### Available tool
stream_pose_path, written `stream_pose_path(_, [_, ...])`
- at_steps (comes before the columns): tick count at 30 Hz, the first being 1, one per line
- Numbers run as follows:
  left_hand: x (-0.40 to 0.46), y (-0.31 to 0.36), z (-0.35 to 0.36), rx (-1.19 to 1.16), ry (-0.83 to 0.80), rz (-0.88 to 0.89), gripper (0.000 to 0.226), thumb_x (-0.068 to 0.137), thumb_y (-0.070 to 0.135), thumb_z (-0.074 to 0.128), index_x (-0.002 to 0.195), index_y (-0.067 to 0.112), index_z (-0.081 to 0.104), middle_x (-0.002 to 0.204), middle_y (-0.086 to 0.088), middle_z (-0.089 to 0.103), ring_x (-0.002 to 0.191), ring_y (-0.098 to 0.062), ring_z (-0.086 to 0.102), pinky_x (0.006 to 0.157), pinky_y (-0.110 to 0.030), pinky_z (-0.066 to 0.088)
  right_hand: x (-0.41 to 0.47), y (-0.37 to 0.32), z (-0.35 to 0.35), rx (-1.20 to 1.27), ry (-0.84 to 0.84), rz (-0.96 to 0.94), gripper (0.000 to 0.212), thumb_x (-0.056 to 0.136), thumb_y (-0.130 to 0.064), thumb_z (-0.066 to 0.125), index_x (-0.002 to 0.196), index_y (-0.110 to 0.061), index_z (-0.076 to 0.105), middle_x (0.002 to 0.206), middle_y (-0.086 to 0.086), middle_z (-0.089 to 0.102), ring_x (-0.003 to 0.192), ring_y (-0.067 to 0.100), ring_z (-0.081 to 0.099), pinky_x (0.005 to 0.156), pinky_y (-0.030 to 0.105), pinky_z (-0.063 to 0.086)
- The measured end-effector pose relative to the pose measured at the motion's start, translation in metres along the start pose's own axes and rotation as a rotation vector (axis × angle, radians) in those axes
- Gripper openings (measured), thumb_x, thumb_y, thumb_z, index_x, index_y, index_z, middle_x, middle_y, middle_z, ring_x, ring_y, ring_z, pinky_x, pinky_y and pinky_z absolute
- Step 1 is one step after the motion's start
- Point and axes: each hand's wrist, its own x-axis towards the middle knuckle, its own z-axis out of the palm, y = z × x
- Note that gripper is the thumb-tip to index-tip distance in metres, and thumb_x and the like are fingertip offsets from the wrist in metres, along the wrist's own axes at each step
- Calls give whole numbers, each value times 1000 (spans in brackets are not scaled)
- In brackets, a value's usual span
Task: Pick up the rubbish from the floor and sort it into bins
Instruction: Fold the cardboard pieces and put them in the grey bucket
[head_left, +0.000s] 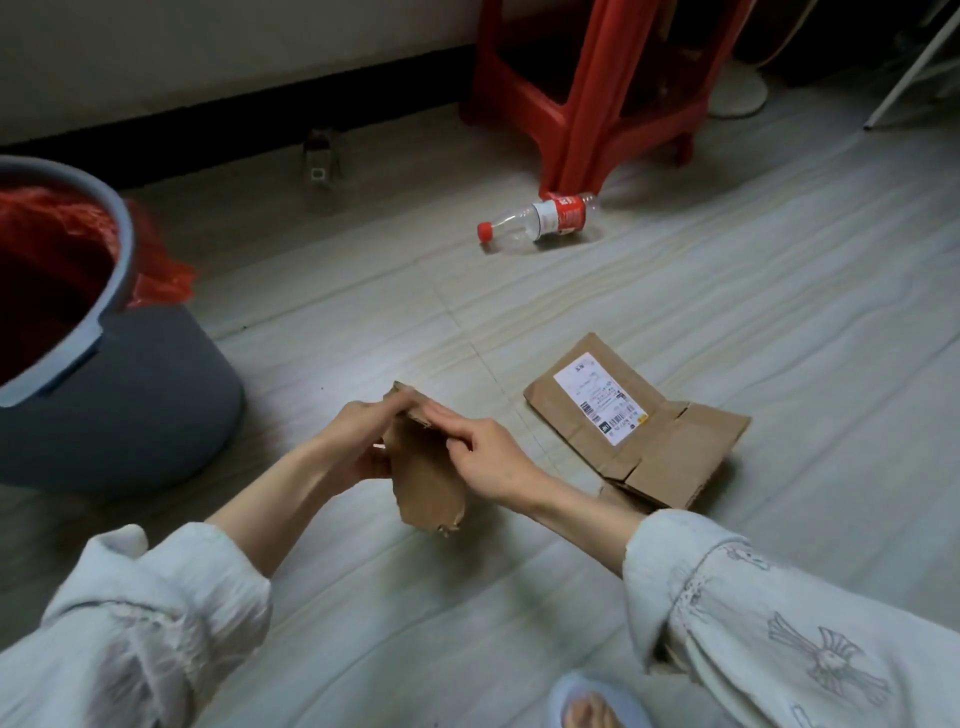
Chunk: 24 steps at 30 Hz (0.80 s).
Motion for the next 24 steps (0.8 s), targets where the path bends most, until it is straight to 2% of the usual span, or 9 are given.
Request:
stream_pose_path(6, [10,-3,13,135,54,-37,25,95,21,47,86,0,58,72,-8,50,61,-21,54,55,-29,52,-13,17,-16,79,85,134,39,92,-2,39,123,-9,61,140,-4,50,129,12,45,111,23,32])
stream_pose_path(9, [20,1,24,137,149,-2,25,95,16,42,81,0,55,72,-7,47,62,-20,52,57,-29,52,-15,21,-45,28,306,178,37,94,-11,40,125,-13,60,116,-7,63,106,7,56,95,20,40])
stream_pose_path(12, [29,3,24,114,252,40,27,95,13,39,73,2,52,70,-7,46,59,-19,49,47,-25,50,-21,39,-84,-145,538,296,37,94,-14,43,130,-12,52,132,4,56,123,23,48,102,30,34])
stream_pose_path(15, [33,3,22,121,306,73,26,94,11,39,72,5,51,72,-7,47,63,-19,49,54,-28,49,-34,72,-115,-304,805,375,45,89,-12,52,133,-9,46,140,8,46,131,26,38,108,34,27])
stream_pose_path(17, [35,1,23,149,313,84,24,94,12,40,74,5,52,75,-8,48,67,-21,50,59,-30,49,-45,94,-130,-329,992,535,55,85,-13,56,137,-10,39,146,9,37,132,30,36,107,39,27])
stream_pose_path(19, [36,-3,26,205,310,80,22,94,14,40,85,1,55,81,-10,51,74,-24,52,64,-34,49,-53,111,-141,-164,1083,764,65,83,-17,60,140,-9,30,148,10,29,131,34,34,104,44,31])
stream_pose_path(21, [39,-5,27,259,307,82,22,94,16,40,97,0,54,90,-12,53,82,-27,53,68,-36,49,-56,124,-148,179,1124,963,69,80,-17,66,137,-5,29,145,14,30,129,37,36,102,45,35])
stream_pose_path(23, [40,-4,27,308,311,89,22,94,17,40,100,0,53,94,-13,54,83,-28,54,67,-36,49,-58,134,-150,430,1098,1028,58,79,-12,67,130,-1,41,137,18,44,122,38,46,99,42,43])
stream_pose_path(24, [40,-4,26,328,317,94,22,94,16,40,99,0,54,94,-14,54,83,-28,53,66,-36,49,-59,138,-149,435,1068,1025,48,80,-9,64,124,-1,50,131,18,52,116,37,53,96,40,48])
